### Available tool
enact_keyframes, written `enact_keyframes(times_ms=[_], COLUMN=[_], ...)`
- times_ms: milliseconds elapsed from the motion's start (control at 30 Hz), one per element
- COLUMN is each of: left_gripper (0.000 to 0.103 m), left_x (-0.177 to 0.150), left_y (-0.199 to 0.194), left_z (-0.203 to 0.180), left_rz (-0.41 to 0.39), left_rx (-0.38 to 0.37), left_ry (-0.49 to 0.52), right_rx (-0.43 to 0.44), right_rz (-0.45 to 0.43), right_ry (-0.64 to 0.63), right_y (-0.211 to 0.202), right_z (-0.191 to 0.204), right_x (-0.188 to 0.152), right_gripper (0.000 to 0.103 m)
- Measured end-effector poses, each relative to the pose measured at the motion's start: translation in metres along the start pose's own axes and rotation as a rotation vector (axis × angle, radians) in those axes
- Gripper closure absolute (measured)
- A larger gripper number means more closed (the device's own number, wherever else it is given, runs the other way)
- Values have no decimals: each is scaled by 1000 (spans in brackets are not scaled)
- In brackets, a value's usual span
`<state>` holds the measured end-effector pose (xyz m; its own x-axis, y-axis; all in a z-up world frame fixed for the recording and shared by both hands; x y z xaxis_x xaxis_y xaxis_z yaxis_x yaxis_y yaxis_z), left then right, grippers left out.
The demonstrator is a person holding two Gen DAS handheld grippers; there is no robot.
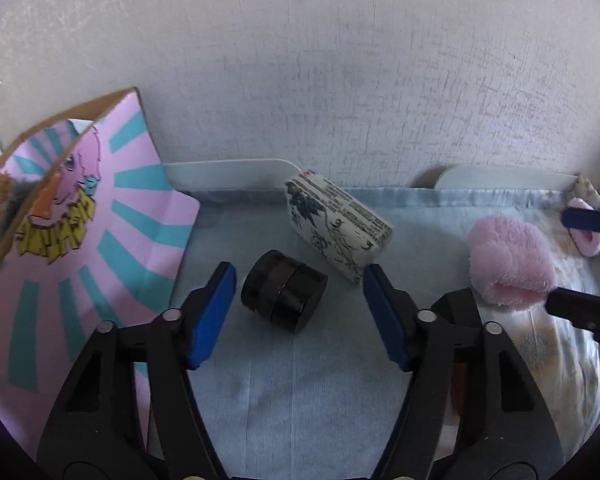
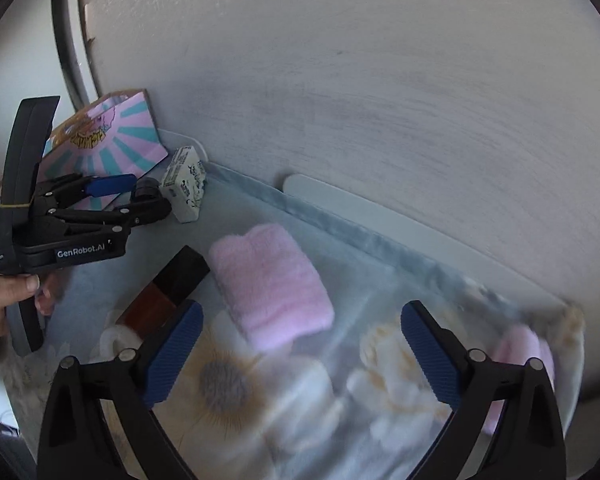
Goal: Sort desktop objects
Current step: 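Grasp the black jar with left tool while right tool grasps the pink slipper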
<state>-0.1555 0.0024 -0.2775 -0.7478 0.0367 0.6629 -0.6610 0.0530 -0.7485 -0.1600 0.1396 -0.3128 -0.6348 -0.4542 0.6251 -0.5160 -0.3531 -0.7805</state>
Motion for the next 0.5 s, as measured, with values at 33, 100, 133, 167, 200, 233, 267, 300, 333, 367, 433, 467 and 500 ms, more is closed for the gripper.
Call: enact_keyframes(times_ms=[33,100,133,167,200,233,267,300,333,367,433,467,500], left_gripper=[45,53,55,59,61,63,64,64,64,64,64,65,65], left_x=[1,2,2,3,4,4,4,4,4,4,3,3,3], left_y=[1,3,3,4,4,3,3,2,1,1,-1,-2,-3], left_z=[1,3,4,5,6,6,6,7,7,7,8,7,7], left_rz=[4,9,11,13,17,18,21,23,24,26,27,28,29], left_rx=[-3,-14,-19,-27,-40,-48,-57,-61,-64,-66,-72,-73,-71], left_ry=[-1,-2,-1,0,1,3,7,14,17,17,15,16,18], right_rx=[0,11,15,16,18,24,32,40,41,38,30,27,27], right_rz=[0,8,14,16,17,19,24,27,24,16,9,5,1], right_ry=[-9,-20,-35,-43,-52,-58,-61,-62,-64,-69,-75,-77,-78], right_y=[3,11,15,16,18,20,23,23,23,22,20,19,17], right_z=[1,3,6,6,7,8,8,9,10,12,15,15,16], right_x=[2,5,6,6,7,8,10,10,11,12,13,13,13], right_gripper=[8,12,15,19,22,31,37,40,46,52,58,60,61])
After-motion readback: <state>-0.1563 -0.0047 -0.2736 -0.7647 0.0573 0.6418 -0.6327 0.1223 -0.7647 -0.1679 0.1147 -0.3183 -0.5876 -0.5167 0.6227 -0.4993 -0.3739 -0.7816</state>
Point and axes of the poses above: each gripper's, at about its wrist camera, not at the fingertips, and y roughly the way its jaws point, z to its left, x to its top, the point moved 2 cm from there along y, roughly the way its jaws point, and after that the axes turned 1 degree about z, right-handed, at the moved point
